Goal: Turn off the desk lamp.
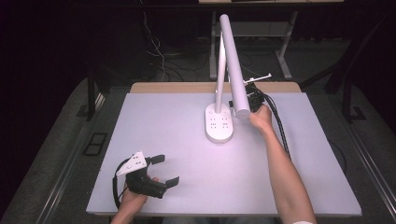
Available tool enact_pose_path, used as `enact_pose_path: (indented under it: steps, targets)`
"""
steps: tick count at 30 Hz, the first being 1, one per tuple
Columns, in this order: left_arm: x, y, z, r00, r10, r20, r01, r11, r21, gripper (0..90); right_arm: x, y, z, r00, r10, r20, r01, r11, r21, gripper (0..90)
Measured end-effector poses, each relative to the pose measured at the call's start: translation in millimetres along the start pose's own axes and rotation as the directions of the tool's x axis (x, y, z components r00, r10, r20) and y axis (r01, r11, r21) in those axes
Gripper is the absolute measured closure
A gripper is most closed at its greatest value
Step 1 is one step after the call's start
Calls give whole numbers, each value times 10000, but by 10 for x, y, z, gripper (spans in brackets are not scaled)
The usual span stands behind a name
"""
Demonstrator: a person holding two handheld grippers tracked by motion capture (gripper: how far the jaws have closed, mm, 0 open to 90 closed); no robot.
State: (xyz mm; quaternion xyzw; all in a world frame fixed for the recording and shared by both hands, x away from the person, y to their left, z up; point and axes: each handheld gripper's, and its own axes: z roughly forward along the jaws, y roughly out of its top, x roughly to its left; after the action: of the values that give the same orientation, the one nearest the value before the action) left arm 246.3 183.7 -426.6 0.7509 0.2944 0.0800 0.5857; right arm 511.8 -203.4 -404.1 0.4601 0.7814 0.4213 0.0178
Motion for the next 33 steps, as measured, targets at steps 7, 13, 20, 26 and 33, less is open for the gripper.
enact_pose_path:
  steps: [7, 13, 20, 26, 33]
  targets:
    - [8, 0, -10, 10000, -2, 1, 2, 10000, -14, 0, -28, -56, 159, 9998, 185, 2, -185, 9995, 268, 900]
    - [4, 0, -8, 10000, -17, 15, 17, 10000, -1, 0, 16, -70, 240, 9998, 146, -116, -143, 9996, 247, 900]
    - [8, -3, -1, 10000, -5, 2, 5, 10000, 55, 0, 21, -96, 293, 9996, 238, -174, -236, 9996, 128, 900]
    - [-8, -5, 3, 10000, 37, 53, -38, 10000, 89, 0, 18, -111, 319, 9982, 564, -201, -564, 9984, 17, 900]
    - [-7, -6, 5, 10000, 31, 70, -31, 9999, 108, 0, 69, -88, 317, 9994, 304, 165, -307, 9994, 151, 900]
